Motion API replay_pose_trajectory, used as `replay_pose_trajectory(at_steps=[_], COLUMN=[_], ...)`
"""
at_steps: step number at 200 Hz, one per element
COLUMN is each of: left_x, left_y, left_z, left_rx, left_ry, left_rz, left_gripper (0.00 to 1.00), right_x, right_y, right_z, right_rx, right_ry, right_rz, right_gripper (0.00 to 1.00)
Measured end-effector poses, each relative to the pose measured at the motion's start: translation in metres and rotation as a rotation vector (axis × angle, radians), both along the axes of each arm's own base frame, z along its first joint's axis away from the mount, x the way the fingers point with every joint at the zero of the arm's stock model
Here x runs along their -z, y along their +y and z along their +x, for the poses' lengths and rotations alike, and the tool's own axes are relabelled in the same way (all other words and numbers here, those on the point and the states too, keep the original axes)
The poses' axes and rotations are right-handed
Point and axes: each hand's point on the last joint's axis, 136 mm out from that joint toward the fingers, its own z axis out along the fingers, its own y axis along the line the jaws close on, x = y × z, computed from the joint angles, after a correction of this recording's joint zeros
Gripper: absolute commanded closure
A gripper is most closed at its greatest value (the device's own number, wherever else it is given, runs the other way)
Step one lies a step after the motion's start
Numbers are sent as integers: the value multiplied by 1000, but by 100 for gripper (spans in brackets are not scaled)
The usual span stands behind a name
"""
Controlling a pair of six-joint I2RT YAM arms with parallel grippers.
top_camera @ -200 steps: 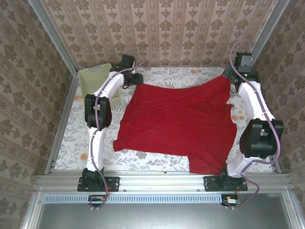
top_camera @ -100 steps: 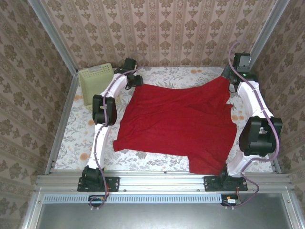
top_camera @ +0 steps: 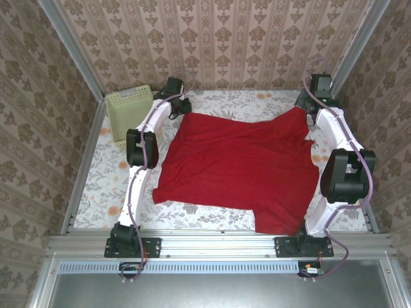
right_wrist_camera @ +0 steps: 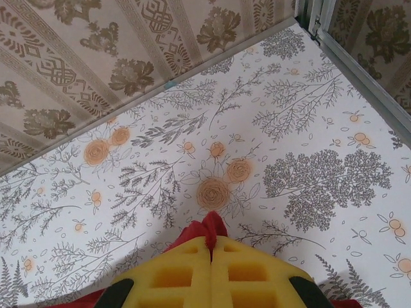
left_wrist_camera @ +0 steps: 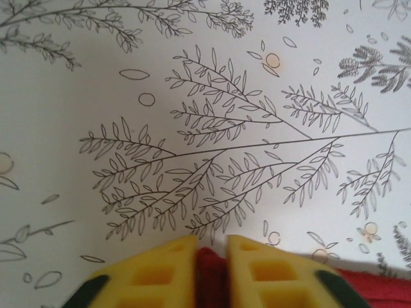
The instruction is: Fold the inside-out t-shirt
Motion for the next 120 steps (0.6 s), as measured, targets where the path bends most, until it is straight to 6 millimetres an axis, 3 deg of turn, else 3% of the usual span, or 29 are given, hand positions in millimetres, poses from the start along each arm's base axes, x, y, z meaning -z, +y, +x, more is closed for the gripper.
replay_pose_trajectory(at_steps=[16, 58, 87, 100, 120], left_x=[1, -2, -4, -15, -50], left_y=[0, 3, 23, 34, 49], left_z=[0, 9, 11, 13, 22], left_rx=[-5, -30, -72, -94, -126], left_ry=[2, -22, -24, -37, -101], left_rz=[-3, -33, -48, -54, -81], left_gripper=[100, 100, 100, 100, 100], right_x=[3, 11, 10, 8, 2], right_y=[0, -1, -1, 0, 2], right_z=[1, 15, 32, 40, 51], right_rx=[0, -5, -19, -28, -38], right_ry=[6, 1, -24, -44, -82], right_rz=[1, 3, 2, 1, -8], right_gripper=[100, 100, 100, 100, 100])
